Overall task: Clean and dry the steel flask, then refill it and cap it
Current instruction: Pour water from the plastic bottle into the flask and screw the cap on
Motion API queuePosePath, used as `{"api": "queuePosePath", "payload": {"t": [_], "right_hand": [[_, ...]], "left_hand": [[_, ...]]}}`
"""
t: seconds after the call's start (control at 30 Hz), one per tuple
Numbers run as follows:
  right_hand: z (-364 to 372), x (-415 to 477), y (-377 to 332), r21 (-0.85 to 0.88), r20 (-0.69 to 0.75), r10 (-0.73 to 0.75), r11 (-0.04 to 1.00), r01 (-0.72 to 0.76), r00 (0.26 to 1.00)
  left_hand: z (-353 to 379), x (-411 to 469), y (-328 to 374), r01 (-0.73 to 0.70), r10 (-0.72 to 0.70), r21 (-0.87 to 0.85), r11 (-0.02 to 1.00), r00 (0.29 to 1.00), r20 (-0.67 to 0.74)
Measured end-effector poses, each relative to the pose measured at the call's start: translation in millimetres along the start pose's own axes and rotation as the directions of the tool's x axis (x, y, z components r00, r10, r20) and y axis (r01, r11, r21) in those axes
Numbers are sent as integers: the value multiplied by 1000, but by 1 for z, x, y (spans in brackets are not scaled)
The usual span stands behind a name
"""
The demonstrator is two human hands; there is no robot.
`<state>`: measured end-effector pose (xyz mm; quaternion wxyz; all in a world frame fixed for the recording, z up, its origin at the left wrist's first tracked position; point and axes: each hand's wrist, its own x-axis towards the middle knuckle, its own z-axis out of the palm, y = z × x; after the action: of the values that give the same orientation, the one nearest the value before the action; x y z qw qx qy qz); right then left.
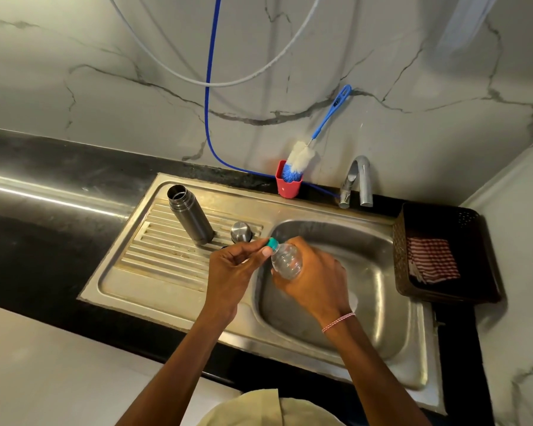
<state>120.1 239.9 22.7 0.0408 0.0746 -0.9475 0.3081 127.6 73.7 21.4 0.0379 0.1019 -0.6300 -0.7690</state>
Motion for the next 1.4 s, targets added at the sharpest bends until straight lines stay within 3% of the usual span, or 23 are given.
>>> {"api": "queuePosePath", "payload": {"t": [0.1, 0.2, 0.27, 0.33, 0.4, 0.43, 0.5, 0.57, 0.6, 0.67, 0.8, 0.9, 1.03, 1.13, 1.3, 1.4], "right_hand": [[-1, 3, 1, 45, 70, 25, 999, -28, 997], [-8, 7, -2, 294, 252, 56, 947, -132, 966], [-21, 11, -6, 509, 464, 17, 813, -283, 886], [-33, 14, -8, 635, 646, -93, 617, -465, 758], [-35, 14, -9, 665, 679, -134, 528, -528, 722], [-33, 15, -11, 675, 647, -98, 536, -507, 756], [-22, 16, -16, 614, 492, 55, 686, -391, 869], [-14, 16, -22, 317, 252, 135, 924, -214, 958], [-12, 14, -25, 102, 170, 124, 984, -143, 978], [-12, 11, -32, -166, 103, 107, 982, -89, 989], [-6, 9, -40, -294, 24, 58, 954, -48, 998], [-7, 13, -38, -277, 30, 33, 961, -24, 999], [-7, 25, -29, 6, 167, 94, 995, -96, 982], [-10, 35, -22, 141, 277, 56, 985, -98, 959], [-17, 36, -17, 249, 355, -23, 966, -71, 935], [-9, 31, -8, 218, 421, -9, 972, -91, 907]], "left_hand": [[-5, 4, 2, -10, 10, -1, 1000, 999, 32], [-12, 8, 6, -30, 32, -17, 999, 995, 95], [-15, 10, 11, -33, 38, -37, 999, 987, 155], [-16, 11, 16, -18, 31, -56, 998, 973, 229], [-15, 13, 19, -9, 26, -65, 998, 964, 264], [-14, 13, 21, -14, 30, -64, 998, 965, 260], [-9, 13, 21, -17, 26, -42, 999, 974, 223], [-1, 12, 20, 8, -2, -38, 999, 989, 146], [3, 11, 19, 29, -23, -62, 998, 995, 94], [9, 11, 18, 65, -65, -123, 990, 998, 6], [7, 16, 17, 87, -93, -128, 988, 995, -41], [3, 19, 20, 72, -75, -99, 992, 997, -25], [-2, 23, 24, 52, -46, -137, 989, 998, 45], [-5, 26, 25, 54, -42, -147, 988, 996, 80], [-5, 24, 17, 57, -47, -147, 987, 997, 69], [-9, 14, 7, 79, -75, -104, 991, 996, 38]]}}
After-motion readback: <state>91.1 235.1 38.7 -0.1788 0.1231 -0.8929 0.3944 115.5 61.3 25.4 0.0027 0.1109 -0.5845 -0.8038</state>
